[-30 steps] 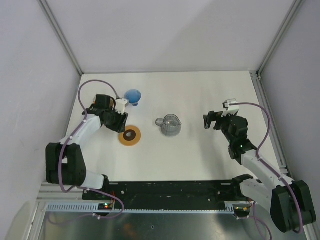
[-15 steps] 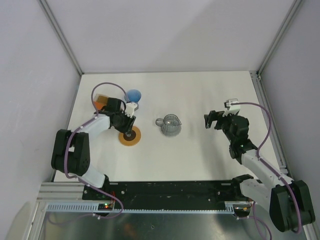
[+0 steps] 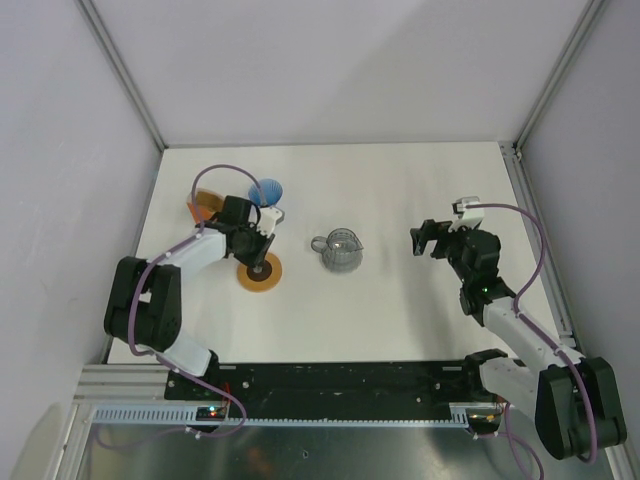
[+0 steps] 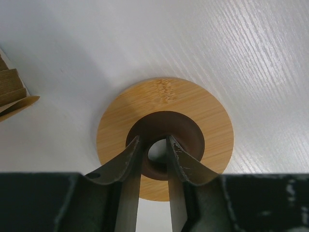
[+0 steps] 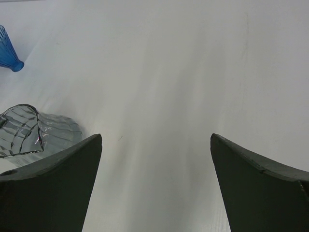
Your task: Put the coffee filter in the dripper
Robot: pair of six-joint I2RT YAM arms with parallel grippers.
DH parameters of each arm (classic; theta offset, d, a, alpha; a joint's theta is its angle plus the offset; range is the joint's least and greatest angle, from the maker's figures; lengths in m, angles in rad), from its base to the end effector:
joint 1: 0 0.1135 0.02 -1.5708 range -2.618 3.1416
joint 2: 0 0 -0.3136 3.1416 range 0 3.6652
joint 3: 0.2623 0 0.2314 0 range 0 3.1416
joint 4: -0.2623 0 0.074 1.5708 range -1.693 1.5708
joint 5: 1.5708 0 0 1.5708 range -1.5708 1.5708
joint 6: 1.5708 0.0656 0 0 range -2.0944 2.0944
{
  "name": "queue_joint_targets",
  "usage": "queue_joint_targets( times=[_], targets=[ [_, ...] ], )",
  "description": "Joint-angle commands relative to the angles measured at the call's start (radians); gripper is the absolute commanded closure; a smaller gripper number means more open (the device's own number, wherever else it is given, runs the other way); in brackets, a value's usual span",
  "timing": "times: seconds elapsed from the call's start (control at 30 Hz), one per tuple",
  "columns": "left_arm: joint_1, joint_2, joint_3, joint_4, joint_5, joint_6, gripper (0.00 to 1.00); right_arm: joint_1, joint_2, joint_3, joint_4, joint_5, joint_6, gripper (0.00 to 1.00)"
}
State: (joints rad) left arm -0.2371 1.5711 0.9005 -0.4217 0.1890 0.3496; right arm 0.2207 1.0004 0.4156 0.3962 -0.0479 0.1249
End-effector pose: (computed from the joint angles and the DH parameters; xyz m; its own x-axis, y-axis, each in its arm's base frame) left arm 0.2850 -0.0816 0.2123 -0.7028 0.5160 -0.4897 0.5913 0.8064 0.0010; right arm 0.2015 0.0484 0.2780 -0.2145 0.0794 -0.9735 -0.2397 0.9619 0.1313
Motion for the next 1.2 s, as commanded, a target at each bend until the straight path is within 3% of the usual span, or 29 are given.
queue_joint_targets(
  times=[0.0, 0.27, 0.8, 0.93, 1.03, 1.17],
  targets=[
    [-0.011, 0.068, -0.028, 0.057, -0.093, 0.044, 0.70, -0.007, -0.002, 0.042, 0.041, -0.019, 0.016, 0.01],
    [0.005, -0.062, -0.045, 0.039, -0.025, 0.068, 0.68, -0.018, 0.007, 0.041, 0.050, -0.036, 0.025, 0.01],
    [0.044, 0.000, -0.061, 0.074, -0.030, 0.046, 0.68, -0.026, 0.011, 0.042, 0.054, -0.056, 0.039, 0.01],
    [-0.010, 0.044, -0.079, 0.109, -0.066, 0.037, 0.78, -0.027, 0.008, 0.042, 0.054, -0.063, 0.041, 0.01],
    [-0.032, 0.035, -0.077, 0.115, -0.080, 0.043, 0.97, -0.027, -0.007, 0.042, 0.038, -0.054, 0.037, 0.01],
    [-0.033, -0.039, -0.049, 0.091, -0.058, 0.039, 1.00, -0.027, -0.016, 0.042, 0.033, -0.051, 0.037, 0.01]
  ],
)
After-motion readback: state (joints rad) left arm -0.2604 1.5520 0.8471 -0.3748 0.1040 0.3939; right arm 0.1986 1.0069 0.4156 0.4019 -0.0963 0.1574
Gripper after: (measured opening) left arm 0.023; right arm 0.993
